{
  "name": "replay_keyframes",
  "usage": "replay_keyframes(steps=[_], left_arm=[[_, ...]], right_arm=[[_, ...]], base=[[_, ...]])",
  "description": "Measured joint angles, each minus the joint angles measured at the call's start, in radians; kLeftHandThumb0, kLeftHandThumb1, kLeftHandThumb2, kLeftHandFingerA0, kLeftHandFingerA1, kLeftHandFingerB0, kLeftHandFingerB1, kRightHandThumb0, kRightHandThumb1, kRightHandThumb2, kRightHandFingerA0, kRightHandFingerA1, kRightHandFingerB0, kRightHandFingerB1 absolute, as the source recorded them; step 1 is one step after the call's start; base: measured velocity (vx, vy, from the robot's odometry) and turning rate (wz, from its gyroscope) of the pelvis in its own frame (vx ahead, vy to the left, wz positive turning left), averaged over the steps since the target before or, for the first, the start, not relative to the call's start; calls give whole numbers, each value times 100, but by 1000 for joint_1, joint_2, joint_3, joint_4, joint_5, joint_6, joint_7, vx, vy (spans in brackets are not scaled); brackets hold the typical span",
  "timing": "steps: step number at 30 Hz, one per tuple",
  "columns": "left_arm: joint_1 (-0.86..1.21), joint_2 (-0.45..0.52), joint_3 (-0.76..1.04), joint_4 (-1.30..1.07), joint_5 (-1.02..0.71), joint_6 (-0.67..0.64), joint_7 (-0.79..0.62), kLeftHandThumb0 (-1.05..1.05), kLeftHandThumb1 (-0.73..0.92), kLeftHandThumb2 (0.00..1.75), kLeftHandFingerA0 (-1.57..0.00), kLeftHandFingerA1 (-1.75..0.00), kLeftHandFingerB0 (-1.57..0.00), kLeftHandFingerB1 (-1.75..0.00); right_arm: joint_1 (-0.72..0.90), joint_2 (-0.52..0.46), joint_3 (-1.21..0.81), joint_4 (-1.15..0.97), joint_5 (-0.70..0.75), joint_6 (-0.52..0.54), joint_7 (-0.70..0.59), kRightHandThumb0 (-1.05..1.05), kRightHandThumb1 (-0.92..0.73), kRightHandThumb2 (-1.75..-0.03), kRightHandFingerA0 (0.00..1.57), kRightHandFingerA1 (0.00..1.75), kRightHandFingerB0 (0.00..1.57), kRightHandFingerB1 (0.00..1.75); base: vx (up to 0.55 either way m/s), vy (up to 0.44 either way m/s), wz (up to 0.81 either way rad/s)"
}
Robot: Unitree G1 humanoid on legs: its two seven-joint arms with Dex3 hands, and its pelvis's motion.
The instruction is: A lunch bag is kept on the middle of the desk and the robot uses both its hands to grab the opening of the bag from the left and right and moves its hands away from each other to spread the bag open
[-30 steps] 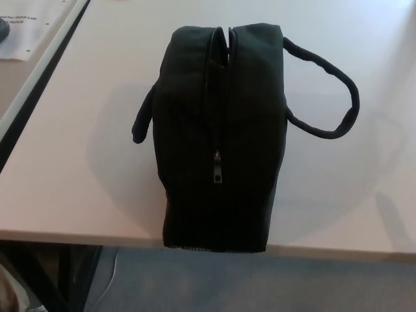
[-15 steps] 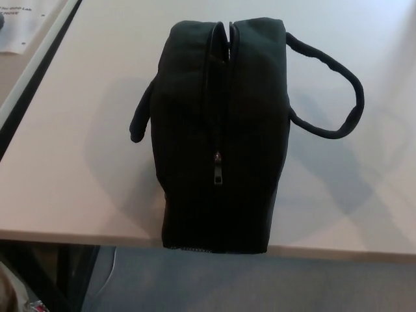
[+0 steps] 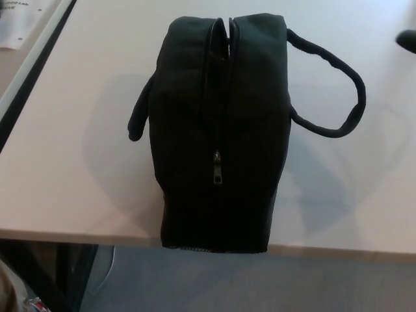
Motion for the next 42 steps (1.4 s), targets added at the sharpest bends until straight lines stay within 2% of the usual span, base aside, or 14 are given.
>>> replay_keyframes(steps=[10, 12, 14, 15, 16, 24, 25, 28, 29, 35, 36, 38, 39, 42], left_arm=[[-91, -118, -269, -33, 158, 2, 71, 7, 41, 75, -36, -42, -11, -36], [-99, -136, -319, -38, 190, 4, 87, 9, 30, 92, -25, -56, -3, -49], [-107, -151, -368, -42, 225, 10, 103, 8, 39, 81, -36, -41, -9, -35], [-111, -161, -393, -44, 243, 14, 112, 8, 30, 92, -26, -56, -3, -48], [-115, -166, -408, -45, 254, 17, 118, 8, 40, 81, -37, -43, -8, -34], [-174, -199, -541, -53, 368, 57, 200, 6, 44, 75, -36, -43, -10, -34], [-182, -201, -554, -54, 381, 62, 210, 5, 36, 90, -29, -56, -3, -47], [-206, -202, -593, -57, 433, 82, 253, 5, 46, 76, -33, -43, -11, -34], [-212, -202, -603, -58, 448, 89, 266, 4, 34, 93, -22, -55, -2, -49], [-234, -193, -640, -64, 528, 136, 329, 2, 34, 93, -22, -55, -1, -48], [-236, -191, -643, -64, 536, 141, 336, 1, 47, 75, -33, -44, -10, -32], [-238, -184, -648, -66, 554, 153, 349, 1, 34, 92, -24, -56, -3, -48], [-239, -181, -649, -66, 559, 157, 354, 1, 48, 75, -36, -44, -15, -31], [-242, -171, -653, -66, 572, 167, 375, 3, 47, 74, -38, -43, -24, -31]], right_arm=[[-129, 100, 164, 33, -74, 34, 23, -51, -38, -67, 31, 45, 12, 37], [-148, 112, 191, 35, -87, 37, 27, -45, -48, -55, 38, 36, 16, 29], [-165, 125, 218, 37, -99, 39, 31, -45, -48, -55, 37, 36, 15, 29], [-172, 132, 232, 38, -105, 40, 33, -52, -40, -68, 31, 45, 7, 35], [-176, 136, 241, 38, -108, 41, 35, -51, -40, -68, 30, 45, 6, 33], [-181, 164, 307, 16, -135, 55, 74, -55, -40, -68, 35, 47, 9, 37], [-181, 165, 316, 11, -137, 55, 79, -55, -41, -69, 35, 46, 9, 37], [-180, 167, 341, -21, -147, 59, 106, -53, -41, -70, 31, 46, 6, 34], [-179, 166, 347, -36, -150, 62, 116, -53, -41, -70, 31, 46, 6, 33], [-140, 138, 369, -109, -168, 66, 178, -56, -41, -71, 33, 48, 6, 32], [-130, 133, 371, -113, -172, 66, 182, -56, -41, -69, 35, 47, 7, 35], [-112, 126, 372, -116, -177, 64, 190, -56, -41, -69, 35, 47, 7, 35], [-107, 123, 372, -118, -177, 64, 192, -56, -41, -71, 32, 47, 6, 33], [-95, 114, 371, -127, -179, 63, 202, -57, -42, -72, 32, 47, 6, 30]], base=[[0, 0, 0], [0, 0, 0], [0, 0, 0], [0, 0, 0], [0, 0, 0], [0, 0, 0], [0, 0, 0], [0, 0, 0], [0, 0, 0], [0, 0, 0], [0, 0, 0], [0, 0, 0], [0, 0, 0], [0, 0, 0]])
